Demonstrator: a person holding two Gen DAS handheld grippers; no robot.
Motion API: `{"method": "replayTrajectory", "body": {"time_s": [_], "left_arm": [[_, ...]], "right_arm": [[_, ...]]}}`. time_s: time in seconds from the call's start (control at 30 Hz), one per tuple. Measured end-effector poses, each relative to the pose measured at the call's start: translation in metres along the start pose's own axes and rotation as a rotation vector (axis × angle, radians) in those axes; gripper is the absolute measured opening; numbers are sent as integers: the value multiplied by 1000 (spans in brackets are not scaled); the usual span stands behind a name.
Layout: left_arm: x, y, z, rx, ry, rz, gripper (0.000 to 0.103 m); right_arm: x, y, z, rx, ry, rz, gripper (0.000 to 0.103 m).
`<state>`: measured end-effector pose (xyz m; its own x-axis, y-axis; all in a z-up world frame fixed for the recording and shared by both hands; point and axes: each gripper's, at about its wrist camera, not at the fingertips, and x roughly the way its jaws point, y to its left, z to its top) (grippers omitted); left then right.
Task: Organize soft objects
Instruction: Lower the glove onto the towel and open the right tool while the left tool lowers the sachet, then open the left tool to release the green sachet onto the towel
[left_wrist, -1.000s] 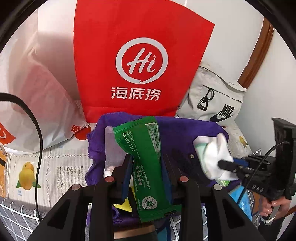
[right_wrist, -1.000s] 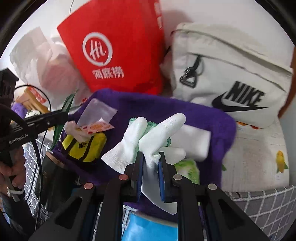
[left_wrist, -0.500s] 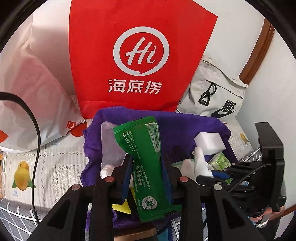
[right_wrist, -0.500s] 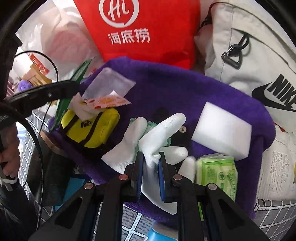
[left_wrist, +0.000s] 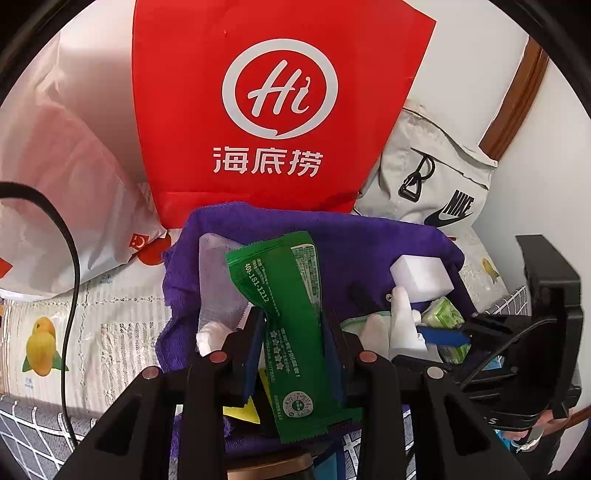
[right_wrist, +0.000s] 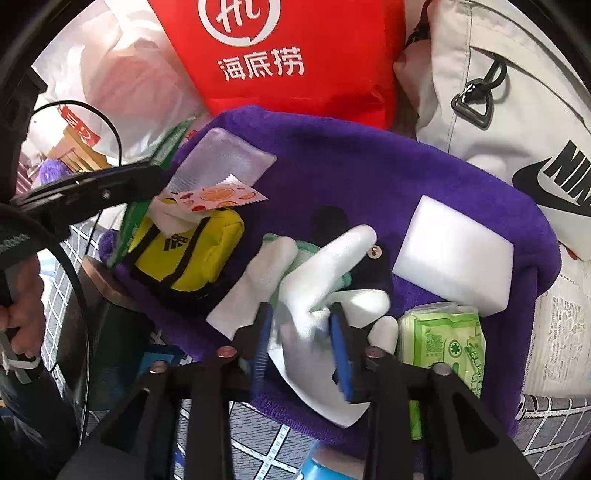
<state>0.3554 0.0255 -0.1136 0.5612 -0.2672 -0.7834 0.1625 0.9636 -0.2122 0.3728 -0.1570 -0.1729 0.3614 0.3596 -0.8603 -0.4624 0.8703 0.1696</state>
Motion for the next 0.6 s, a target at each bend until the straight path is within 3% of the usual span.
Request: {"method": "replayTrajectory", "body": {"time_s": [0.37, 0.6], "left_arm": [[5, -18, -1, 32, 4, 0, 30], [20, -29, 1, 56, 82, 13, 30]], "right_arm": [[-52, -6, 1, 2, -125, -67, 50], [-95, -20, -5, 26, -218, -107, 56]]}}
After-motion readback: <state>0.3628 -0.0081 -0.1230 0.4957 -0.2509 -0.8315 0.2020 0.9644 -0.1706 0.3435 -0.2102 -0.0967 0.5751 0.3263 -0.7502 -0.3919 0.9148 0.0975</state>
